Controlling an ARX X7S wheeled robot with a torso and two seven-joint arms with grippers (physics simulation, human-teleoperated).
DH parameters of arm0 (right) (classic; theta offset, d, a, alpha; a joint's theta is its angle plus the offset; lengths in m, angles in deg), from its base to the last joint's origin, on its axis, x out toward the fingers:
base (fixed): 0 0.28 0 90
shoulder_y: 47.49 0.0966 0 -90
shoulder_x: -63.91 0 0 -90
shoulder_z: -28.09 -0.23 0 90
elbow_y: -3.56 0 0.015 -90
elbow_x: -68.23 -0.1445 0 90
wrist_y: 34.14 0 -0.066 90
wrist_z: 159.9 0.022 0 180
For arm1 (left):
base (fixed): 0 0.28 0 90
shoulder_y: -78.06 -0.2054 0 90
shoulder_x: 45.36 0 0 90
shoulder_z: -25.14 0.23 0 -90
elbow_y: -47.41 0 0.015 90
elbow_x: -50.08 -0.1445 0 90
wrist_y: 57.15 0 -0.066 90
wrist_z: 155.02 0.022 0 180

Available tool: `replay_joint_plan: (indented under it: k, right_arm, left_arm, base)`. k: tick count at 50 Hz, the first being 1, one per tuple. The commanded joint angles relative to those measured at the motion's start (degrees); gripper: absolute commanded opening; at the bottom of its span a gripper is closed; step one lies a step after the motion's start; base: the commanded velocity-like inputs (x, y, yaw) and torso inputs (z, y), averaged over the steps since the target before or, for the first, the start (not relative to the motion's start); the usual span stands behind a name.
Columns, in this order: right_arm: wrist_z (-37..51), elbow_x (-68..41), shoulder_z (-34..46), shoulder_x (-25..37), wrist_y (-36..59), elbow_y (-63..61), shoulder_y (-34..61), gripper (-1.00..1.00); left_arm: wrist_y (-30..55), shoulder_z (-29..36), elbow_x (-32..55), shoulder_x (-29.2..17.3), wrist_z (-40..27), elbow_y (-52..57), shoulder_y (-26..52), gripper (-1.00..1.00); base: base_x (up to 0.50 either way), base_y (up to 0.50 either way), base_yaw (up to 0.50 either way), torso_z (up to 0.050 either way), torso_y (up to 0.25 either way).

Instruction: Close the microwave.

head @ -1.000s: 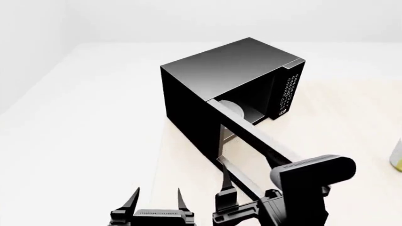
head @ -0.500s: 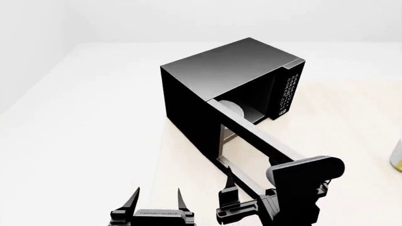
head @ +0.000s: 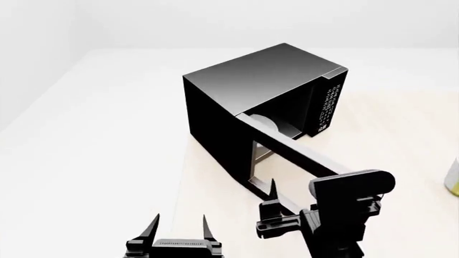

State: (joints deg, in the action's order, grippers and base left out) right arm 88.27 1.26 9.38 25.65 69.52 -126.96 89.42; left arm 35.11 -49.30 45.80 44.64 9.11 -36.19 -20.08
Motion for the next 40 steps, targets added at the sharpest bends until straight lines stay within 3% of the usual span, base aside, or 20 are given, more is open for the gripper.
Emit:
replay_joint_plan:
  k: [1, 40]
  right_arm:
    - [-3.2, -1.4, 2.3, -1.2, -1.2, 3.7, -2.4, 1.00]
    - [-6.8, -2.3, 0.7, -1.7, -1.6, 11.1, -1.2, 1.00]
  left_arm:
    - [0.0, 0.0, 0.0, 0.0, 0.0, 0.0, 0.0, 1.00]
    - [0.0, 0.0, 0.0, 0.0, 0.0, 0.0, 0.0, 1.00]
  base:
    - [0.00, 0.00, 0.00, 0.000, 0.000]
    - [0.00, 0.00, 0.00, -0.001, 0.000]
